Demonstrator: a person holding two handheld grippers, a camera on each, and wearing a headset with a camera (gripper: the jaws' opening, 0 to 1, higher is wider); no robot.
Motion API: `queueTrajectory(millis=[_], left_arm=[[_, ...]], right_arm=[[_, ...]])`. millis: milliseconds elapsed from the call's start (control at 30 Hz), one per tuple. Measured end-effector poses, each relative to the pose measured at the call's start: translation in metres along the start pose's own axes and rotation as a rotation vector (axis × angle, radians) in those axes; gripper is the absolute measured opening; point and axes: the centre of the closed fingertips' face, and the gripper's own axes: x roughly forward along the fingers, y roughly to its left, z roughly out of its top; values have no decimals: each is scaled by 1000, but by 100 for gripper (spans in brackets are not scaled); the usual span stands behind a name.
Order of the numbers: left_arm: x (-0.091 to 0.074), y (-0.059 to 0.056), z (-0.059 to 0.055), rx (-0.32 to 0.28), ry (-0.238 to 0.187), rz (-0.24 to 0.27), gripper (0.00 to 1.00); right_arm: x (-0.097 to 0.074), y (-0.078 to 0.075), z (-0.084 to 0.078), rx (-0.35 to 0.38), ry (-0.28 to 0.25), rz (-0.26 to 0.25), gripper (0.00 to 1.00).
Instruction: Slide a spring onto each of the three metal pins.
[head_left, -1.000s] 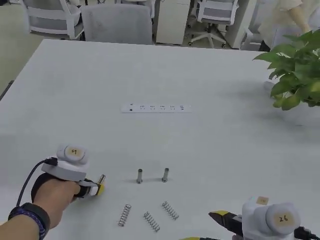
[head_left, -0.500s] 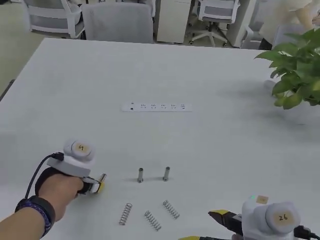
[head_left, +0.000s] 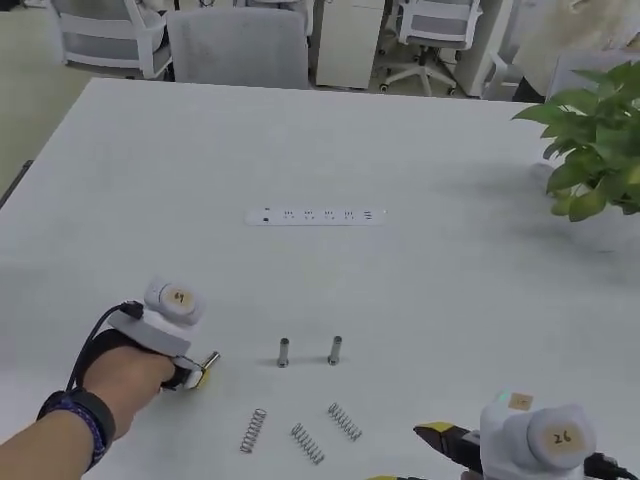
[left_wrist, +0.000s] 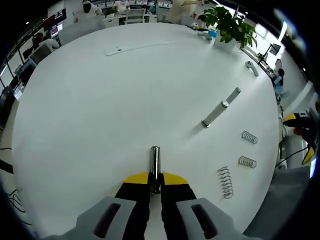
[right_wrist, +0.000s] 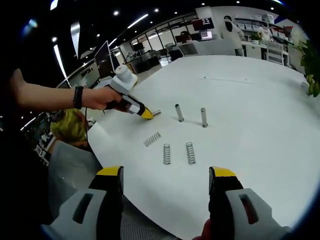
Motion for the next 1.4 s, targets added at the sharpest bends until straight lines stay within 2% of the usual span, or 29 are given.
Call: queueTrajectory(millis=[300,633,1100,1400], left_arm=[[-2,-2,-3,-18,-17,-7,0],[-6,2,-6,-36,-31,-10,0],[-17,8,0,-57,-76,-3,0],[-24,11,3,-74,-106,-2,0]], right_arm=[[3,-1,2,-2,1,4,68],[10,3,2,-8,6,23,67],[27,7,2,-7,16,67,64],[40,12,8,27,-2,97,61]])
